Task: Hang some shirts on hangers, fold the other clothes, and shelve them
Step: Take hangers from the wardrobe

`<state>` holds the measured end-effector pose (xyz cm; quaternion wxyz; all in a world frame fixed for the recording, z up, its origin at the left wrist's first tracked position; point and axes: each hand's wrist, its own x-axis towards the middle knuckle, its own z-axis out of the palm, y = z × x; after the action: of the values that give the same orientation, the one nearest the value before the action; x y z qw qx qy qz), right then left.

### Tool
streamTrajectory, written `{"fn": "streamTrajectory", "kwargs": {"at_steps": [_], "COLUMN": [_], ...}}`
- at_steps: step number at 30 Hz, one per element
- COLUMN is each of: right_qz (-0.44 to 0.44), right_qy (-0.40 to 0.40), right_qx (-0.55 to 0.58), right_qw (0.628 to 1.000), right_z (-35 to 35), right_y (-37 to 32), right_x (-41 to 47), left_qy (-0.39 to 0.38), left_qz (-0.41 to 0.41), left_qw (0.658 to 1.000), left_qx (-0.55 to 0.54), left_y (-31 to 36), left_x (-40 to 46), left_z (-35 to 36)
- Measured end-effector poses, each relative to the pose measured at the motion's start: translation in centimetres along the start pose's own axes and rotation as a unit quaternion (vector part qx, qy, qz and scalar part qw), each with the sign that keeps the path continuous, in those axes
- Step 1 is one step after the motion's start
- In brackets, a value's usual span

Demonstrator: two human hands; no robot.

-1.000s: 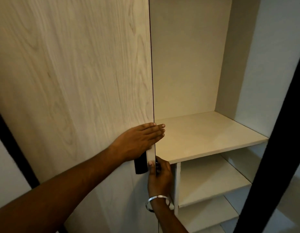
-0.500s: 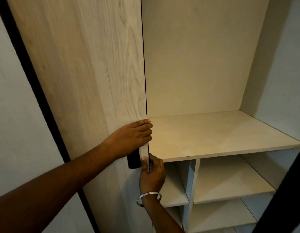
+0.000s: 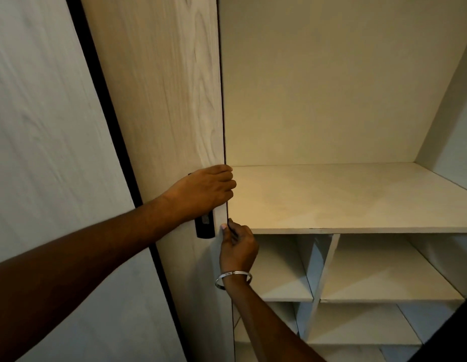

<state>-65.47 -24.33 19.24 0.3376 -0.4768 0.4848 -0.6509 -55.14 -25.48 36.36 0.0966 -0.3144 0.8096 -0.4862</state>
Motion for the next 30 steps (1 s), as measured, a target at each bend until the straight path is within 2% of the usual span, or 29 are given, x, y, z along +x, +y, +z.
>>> {"fn": "streamTrajectory", "kwargs": {"at_steps": [14,19,22,26,30], "right_qz": [0.014,0.025,-0.026,-0.117,-0.216], "right_qy": [-0.069,-0.122,-0.156,-0.071,0.022], "right_qx": [-0.006,-0.012,-0.035,-0.061,-0.107], "right_qw": [0.998,0.992,0.987,0.989,0.970], "right_z": [2.4,1.9,-0.2,-4.7,-9.6], "right_y": [-0.8,-1.1,-1.7,-5.7,-14.0], "right_x": [-1.3,-0.5,1.4,8.3,17.8], "left_qy": [-0.107,-0.118,-0.084,-0.025,0.063], "left_qz": [-0.064,-0.099,-0.145,-0.259,-0.383], "left_qw": [0.992,0.988,0.984,0.957,0.887], "left_qx": [0.004,-0.029,-0.059,-0.129,-0.250], "left_y": [1.0,1.4,1.7,1.4,-2.3], "left_x": [-3.5,-2.8,-1.1,3.7,10.7], "left_z": [-0.2,-0.1,-0.3,-1.4,-4.3]}}
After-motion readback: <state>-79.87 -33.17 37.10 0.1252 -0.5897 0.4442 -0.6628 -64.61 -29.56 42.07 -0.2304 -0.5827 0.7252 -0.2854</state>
